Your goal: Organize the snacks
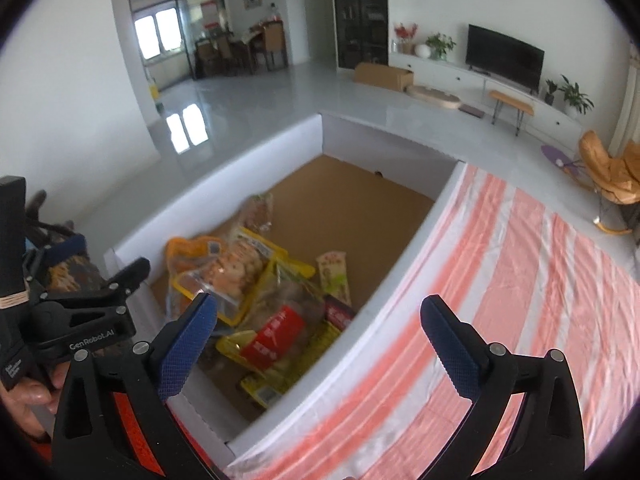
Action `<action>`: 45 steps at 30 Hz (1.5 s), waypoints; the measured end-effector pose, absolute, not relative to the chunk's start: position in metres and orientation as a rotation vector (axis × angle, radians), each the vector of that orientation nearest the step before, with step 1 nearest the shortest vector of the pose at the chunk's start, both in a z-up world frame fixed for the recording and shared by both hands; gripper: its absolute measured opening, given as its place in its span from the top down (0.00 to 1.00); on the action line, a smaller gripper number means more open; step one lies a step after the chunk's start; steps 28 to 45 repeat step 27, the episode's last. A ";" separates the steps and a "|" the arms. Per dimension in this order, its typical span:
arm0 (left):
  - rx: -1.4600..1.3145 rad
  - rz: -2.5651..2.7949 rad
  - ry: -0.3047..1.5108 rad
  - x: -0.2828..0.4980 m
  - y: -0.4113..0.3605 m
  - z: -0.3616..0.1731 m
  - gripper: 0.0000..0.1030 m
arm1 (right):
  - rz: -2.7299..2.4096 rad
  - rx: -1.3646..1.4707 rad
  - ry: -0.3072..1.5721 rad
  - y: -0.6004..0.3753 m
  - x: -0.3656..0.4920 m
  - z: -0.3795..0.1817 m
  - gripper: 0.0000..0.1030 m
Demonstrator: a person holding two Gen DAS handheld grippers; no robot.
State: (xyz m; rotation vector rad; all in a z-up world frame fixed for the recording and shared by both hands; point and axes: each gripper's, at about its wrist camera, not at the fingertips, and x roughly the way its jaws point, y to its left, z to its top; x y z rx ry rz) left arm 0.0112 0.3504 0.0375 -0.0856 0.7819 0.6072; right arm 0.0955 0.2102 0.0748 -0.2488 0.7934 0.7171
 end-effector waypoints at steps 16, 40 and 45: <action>-0.117 0.562 0.754 0.001 0.357 0.048 0.00 | 0.695 -0.313 0.791 0.222 0.088 0.067 0.01; -0.115 0.559 0.721 -0.003 0.353 0.052 0.00 | 0.698 -0.317 0.786 0.225 0.083 0.070 0.01; -0.115 0.559 0.721 -0.003 0.353 0.052 0.00 | 0.698 -0.317 0.786 0.225 0.083 0.070 0.01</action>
